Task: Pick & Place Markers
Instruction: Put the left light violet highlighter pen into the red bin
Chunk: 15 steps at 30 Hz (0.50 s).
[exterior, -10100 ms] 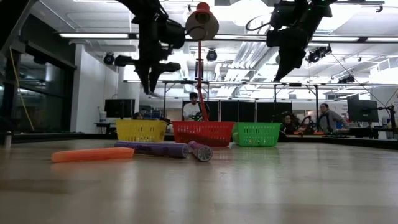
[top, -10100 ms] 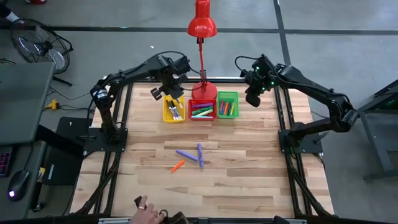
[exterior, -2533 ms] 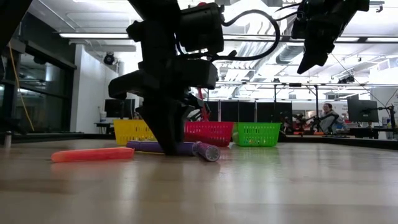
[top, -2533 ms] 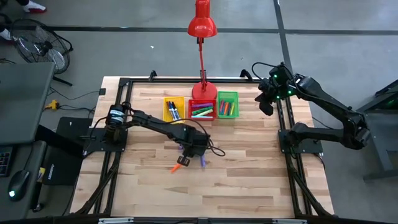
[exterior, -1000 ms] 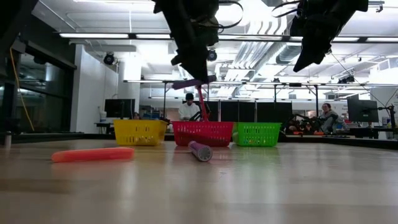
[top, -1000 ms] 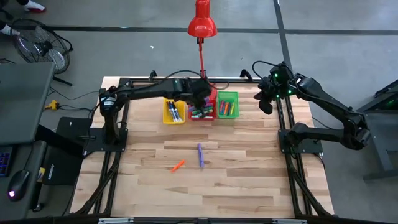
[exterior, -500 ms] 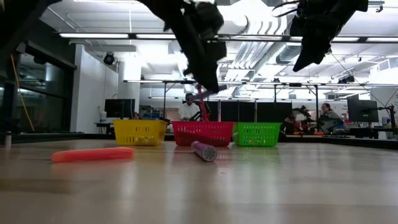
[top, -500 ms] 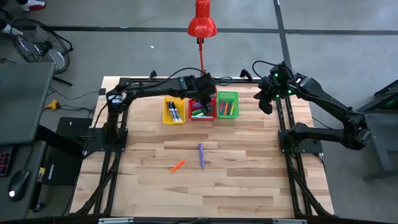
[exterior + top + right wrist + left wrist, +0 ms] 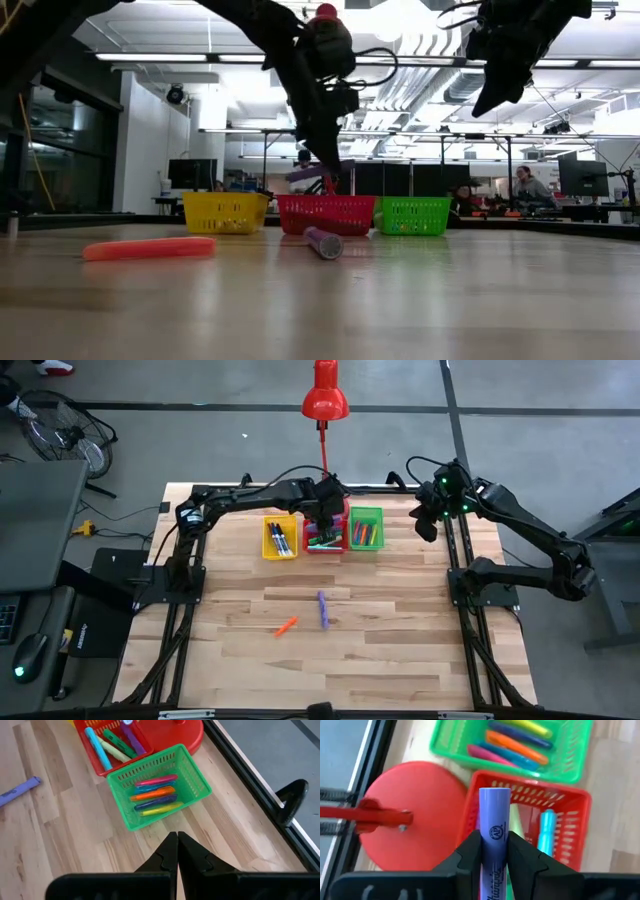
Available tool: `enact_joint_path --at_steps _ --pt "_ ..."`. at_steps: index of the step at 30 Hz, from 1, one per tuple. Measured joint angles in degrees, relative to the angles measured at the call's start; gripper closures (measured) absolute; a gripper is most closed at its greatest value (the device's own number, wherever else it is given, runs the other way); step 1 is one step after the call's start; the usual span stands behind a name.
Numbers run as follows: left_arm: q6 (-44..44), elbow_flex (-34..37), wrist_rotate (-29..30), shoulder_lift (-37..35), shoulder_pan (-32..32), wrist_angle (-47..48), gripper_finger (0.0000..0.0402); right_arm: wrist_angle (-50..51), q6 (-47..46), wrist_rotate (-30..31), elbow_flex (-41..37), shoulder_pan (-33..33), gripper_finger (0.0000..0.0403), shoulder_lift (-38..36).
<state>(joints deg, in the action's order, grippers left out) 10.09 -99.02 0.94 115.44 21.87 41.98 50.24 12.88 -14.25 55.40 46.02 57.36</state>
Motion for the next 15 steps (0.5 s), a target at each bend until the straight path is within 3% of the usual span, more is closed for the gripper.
enact_joint_path --at_steps 5,13,15 --pt "2.1 -1.0 -4.3 0.0 2.0 4.7 0.0335 -1.0 -0.4 0.6 0.0 0.0 0.0403 0.0" --pt "9.8 -8.9 -4.8 2.7 3.2 13.2 0.0335 -2.6 -1.8 0.9 0.0 0.0 0.0403 0.0" --pt "11.7 -11.0 -4.9 3.2 2.9 11.7 0.0335 -2.6 -2.2 1.0 0.0 0.0 0.0403 0.0"
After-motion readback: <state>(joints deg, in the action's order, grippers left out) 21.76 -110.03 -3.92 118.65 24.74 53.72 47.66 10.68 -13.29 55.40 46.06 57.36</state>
